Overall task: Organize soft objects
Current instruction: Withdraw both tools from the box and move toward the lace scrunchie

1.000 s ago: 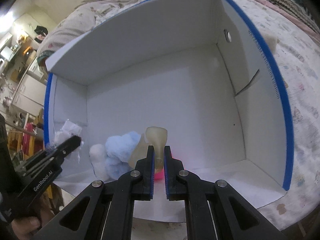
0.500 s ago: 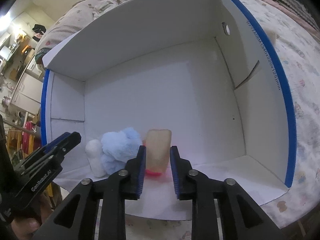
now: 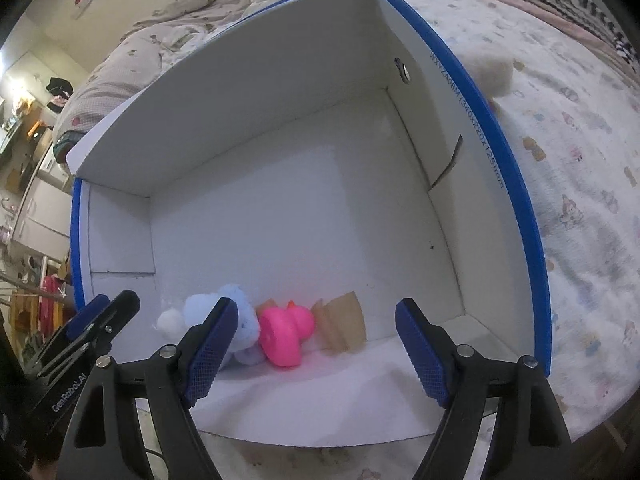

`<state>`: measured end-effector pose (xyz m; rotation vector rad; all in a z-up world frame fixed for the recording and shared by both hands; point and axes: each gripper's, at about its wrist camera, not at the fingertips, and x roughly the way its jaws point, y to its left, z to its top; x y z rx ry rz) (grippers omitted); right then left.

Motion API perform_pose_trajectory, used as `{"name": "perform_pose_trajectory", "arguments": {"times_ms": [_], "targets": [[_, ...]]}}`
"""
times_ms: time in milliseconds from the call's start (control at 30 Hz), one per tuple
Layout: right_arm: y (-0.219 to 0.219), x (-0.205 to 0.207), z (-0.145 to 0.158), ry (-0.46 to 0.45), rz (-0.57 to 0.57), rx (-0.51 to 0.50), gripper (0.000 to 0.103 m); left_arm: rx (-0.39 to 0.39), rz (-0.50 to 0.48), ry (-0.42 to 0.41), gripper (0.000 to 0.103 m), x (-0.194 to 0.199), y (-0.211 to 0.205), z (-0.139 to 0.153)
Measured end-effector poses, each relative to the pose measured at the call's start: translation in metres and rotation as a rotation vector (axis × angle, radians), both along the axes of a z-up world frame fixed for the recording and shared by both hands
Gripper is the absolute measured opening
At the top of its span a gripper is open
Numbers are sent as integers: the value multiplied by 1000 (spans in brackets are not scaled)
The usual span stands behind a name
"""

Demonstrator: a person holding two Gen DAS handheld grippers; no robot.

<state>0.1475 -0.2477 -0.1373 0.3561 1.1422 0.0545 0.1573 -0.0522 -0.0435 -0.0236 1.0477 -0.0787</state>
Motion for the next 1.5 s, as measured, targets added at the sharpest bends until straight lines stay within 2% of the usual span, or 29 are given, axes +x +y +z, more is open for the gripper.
{"name": "perform_pose_trajectory", "arguments": {"times_ms": [300,533,733,867,1067,1367,1500], "targets": [[-6,-2,3,-2,2,-3,86,-4,-1,-25,62,-6,2,12],[3,-4,6,-19,18,-7,86,-61,50,-30,63,-14,12,17],[6,-12,11,-50,19,-27,86,2,46,-52,63,-26,14,25],[1,-20,15,-63,2,-19,86,-20,28,-63,65,-36,18,32],[-5,-32,21,-78,-15,-13,86,-14,70,-54,68,-54,26,33],[-14,-52,36,-141,-29,-25,86,4,73,-77,68,-83,35,35],[-21,-64,37,-159,-52,-30,86,47,66,-72,68,-92,39,31]]}}
